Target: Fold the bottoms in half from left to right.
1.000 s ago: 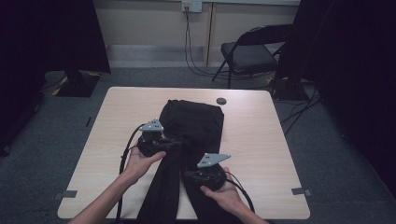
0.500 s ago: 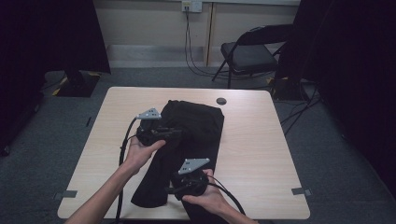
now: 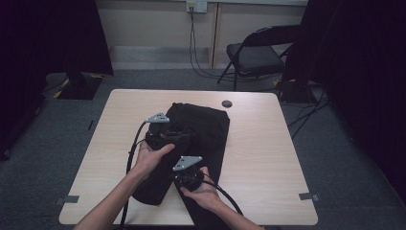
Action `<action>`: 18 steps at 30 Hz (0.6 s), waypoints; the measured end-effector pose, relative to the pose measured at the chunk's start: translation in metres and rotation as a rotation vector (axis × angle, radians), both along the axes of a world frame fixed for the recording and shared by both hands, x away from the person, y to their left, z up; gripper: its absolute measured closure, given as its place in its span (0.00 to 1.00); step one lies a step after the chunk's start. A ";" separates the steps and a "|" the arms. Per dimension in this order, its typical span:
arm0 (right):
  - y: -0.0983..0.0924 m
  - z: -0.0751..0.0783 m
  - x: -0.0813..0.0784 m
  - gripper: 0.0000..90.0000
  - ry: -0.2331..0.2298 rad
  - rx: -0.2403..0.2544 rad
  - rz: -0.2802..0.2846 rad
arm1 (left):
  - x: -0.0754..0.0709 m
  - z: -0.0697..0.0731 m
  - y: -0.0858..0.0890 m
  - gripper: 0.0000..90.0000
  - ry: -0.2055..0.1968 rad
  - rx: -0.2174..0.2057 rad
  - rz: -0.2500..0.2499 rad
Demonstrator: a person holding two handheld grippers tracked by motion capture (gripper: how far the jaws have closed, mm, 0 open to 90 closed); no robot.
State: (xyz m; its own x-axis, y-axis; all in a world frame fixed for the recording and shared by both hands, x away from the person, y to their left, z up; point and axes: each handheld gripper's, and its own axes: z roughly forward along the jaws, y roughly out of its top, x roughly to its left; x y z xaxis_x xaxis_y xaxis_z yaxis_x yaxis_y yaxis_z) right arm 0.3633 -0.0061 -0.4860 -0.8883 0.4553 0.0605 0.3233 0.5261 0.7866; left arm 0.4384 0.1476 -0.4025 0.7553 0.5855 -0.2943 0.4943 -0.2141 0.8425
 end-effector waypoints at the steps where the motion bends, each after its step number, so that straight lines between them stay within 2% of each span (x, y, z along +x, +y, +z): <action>1: 0.000 0.000 0.000 1.00 0.000 0.000 0.000 | 0.000 0.000 0.000 0.91 0.000 0.000 0.000; 2: -0.005 0.011 -0.002 1.00 -0.013 0.036 -0.002 | 0.001 -0.003 0.002 0.91 0.005 0.003 0.009; 4: -0.007 0.016 -0.002 1.00 -0.020 0.044 0.001 | 0.004 -0.009 0.005 0.91 0.019 -0.002 0.031; 5: -0.007 0.018 -0.001 1.00 -0.008 0.050 0.011 | 0.005 -0.010 0.006 0.91 0.023 -0.001 0.035; 6: -0.006 0.017 0.000 0.87 0.009 0.040 0.034 | 0.008 -0.013 0.007 0.91 0.027 0.010 0.038; 7: -0.002 0.013 0.000 0.70 0.025 0.007 0.041 | 0.010 -0.015 0.007 0.91 0.035 0.021 0.047; 8: 0.003 0.007 -0.002 0.62 0.023 -0.025 0.045 | 0.012 -0.019 0.007 0.90 0.037 0.036 0.055; 9: 0.008 0.002 -0.003 0.54 0.020 -0.033 0.057 | 0.014 -0.022 0.007 0.88 0.043 0.052 0.062; 10: 0.016 -0.006 -0.004 0.42 0.045 -0.024 0.066 | 0.016 -0.031 0.008 0.86 0.057 0.065 0.063; 13: 0.022 -0.012 -0.003 0.38 0.055 -0.024 0.070 | 0.015 -0.039 0.010 0.81 0.058 0.090 0.059; 14: 0.026 -0.014 -0.002 0.37 0.045 -0.032 0.071 | 0.014 -0.045 0.012 0.75 0.064 0.097 0.077; 15: 0.026 -0.014 -0.002 0.37 0.045 -0.032 0.071 | 0.014 -0.045 0.012 0.71 0.064 0.097 0.077; 17: 0.027 -0.014 -0.001 0.36 0.040 -0.038 0.064 | 0.014 -0.048 0.016 0.69 0.071 0.100 0.094; 18: 0.028 -0.015 -0.002 0.37 0.018 -0.049 0.065 | 0.015 -0.048 0.018 0.64 0.074 0.103 0.104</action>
State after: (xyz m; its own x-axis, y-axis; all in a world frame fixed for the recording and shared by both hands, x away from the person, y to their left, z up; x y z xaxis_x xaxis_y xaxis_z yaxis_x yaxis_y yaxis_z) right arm 0.3609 0.0216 -0.5009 -0.9151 0.3992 0.0562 0.3011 0.5840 0.7538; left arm 0.4532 0.1653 -0.4504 0.6673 0.6897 -0.2812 0.5783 -0.2418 0.7792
